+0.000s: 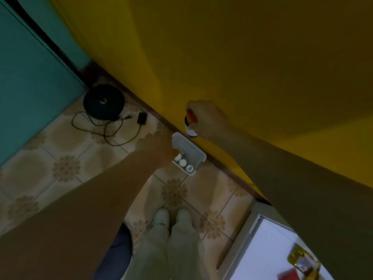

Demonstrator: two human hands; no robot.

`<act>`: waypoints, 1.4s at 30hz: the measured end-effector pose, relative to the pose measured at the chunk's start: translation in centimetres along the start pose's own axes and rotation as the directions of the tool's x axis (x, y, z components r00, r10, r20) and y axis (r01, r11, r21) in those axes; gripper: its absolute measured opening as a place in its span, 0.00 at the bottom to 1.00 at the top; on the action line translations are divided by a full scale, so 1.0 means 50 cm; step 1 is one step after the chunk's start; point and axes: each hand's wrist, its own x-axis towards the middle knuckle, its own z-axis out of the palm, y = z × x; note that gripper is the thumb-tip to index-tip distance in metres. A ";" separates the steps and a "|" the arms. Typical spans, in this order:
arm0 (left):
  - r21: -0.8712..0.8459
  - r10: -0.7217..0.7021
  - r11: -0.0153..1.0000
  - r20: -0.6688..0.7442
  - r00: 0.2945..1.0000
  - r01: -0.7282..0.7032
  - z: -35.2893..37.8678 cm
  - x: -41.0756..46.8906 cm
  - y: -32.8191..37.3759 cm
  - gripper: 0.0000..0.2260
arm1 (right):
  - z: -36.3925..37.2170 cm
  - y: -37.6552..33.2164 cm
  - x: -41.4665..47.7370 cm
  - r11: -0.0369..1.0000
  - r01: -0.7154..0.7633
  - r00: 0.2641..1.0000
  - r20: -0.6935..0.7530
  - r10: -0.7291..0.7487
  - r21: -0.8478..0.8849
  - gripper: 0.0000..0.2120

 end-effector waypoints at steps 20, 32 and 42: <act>-0.012 -0.059 0.998 0.111 0.992 0.060 0.527 0.530 -0.158 0.19 | 0.758 0.246 0.413 0.999 -0.010 1.000 -0.021 0.009 -0.042 0.16; 0.018 -0.041 0.999 0.069 0.997 0.039 0.649 0.633 -0.210 0.21 | 0.952 0.320 0.502 0.995 -0.041 0.998 0.034 0.044 -0.092 0.17; -0.035 -0.047 0.998 0.044 0.998 0.049 0.599 0.587 -0.184 0.22 | 0.864 0.293 0.477 0.989 0.003 0.996 0.084 0.009 -0.150 0.23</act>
